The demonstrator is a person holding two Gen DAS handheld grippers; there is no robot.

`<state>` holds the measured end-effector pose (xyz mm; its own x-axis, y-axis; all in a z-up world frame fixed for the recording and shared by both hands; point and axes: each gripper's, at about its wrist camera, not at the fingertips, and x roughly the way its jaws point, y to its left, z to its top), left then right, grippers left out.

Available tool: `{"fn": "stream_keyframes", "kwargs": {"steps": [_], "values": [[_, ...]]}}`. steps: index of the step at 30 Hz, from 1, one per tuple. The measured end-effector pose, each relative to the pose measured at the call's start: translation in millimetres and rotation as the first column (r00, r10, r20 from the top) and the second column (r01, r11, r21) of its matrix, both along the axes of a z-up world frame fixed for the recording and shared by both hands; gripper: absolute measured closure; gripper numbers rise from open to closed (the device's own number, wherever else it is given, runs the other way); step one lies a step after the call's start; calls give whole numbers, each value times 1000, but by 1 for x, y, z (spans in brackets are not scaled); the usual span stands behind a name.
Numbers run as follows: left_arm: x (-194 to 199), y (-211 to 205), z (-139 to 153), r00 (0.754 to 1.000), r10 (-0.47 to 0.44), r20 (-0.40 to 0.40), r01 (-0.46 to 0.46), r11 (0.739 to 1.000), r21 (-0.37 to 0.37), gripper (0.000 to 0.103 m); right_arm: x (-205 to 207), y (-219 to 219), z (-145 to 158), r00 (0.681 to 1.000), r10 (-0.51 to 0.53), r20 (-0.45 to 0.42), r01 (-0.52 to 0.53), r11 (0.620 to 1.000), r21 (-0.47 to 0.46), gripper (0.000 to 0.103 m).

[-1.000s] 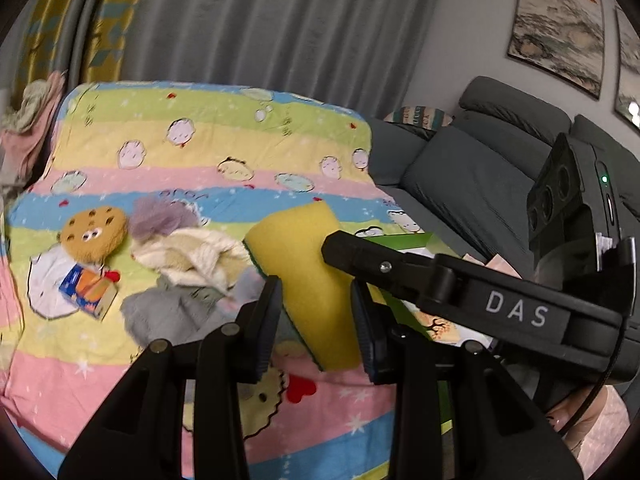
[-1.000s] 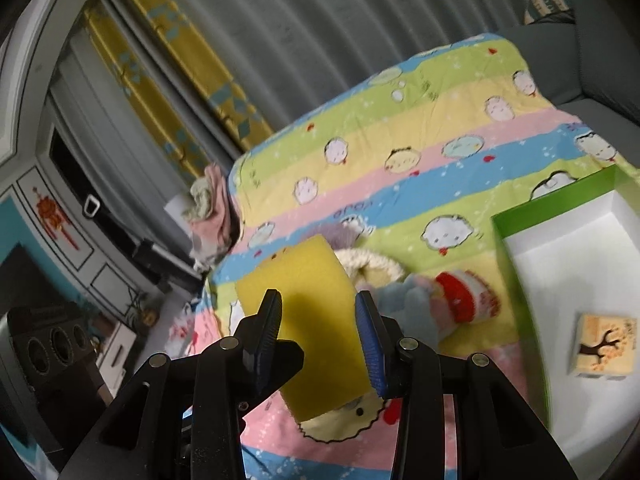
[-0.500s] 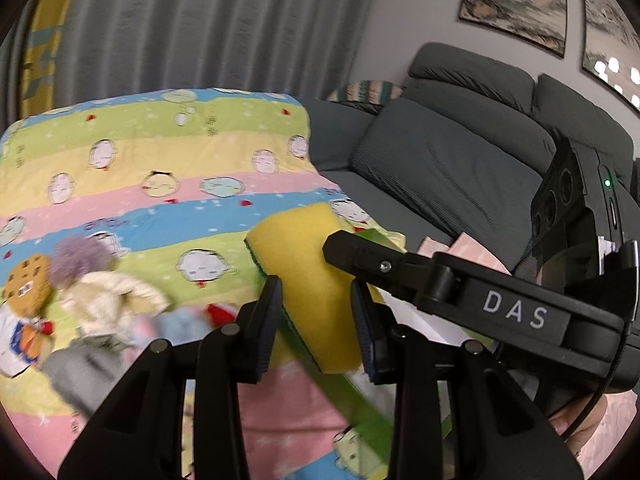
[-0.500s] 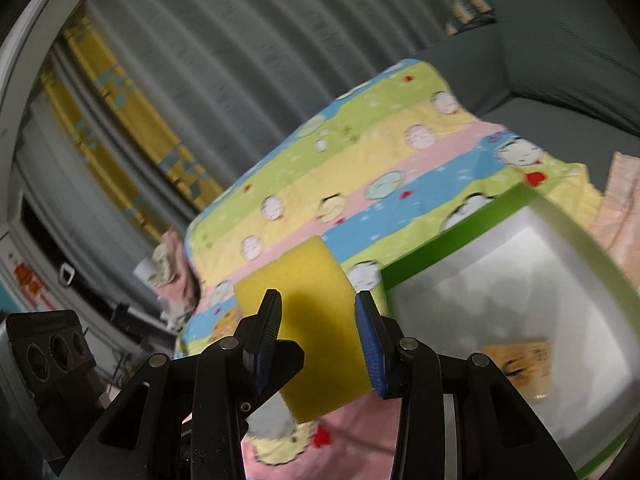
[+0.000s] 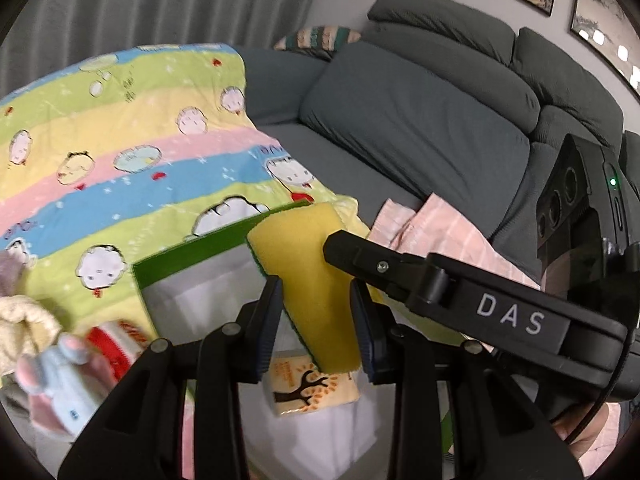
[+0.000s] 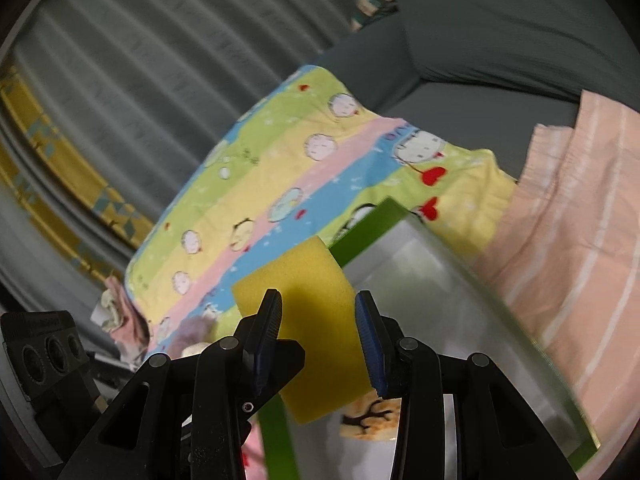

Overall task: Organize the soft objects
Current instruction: 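Lower the sponge into the green box and open the right gripper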

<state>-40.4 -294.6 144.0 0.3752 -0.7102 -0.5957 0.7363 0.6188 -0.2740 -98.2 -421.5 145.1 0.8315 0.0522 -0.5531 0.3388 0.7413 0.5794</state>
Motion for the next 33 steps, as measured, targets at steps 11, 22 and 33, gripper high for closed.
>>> {"fn": "stream_keyframes", "kwargs": {"steps": [11, 22, 33], "values": [[19, -33, -29, 993, -43, -109, 51, 996, 68, 72, 14, -23, -27, 992, -52, -119, 56, 998, 32, 62], [39, -48, -49, 984, -38, -172, 57, 992, 108, 72, 33, -37, -46, 980, -66, -189, 83, 993, 82, 62], [60, -58, -68, 963, -10, -268, 61, 981, 182, 72, 43, -40, -60, 963, -67, -262, 97, 990, 103, 62]]}}
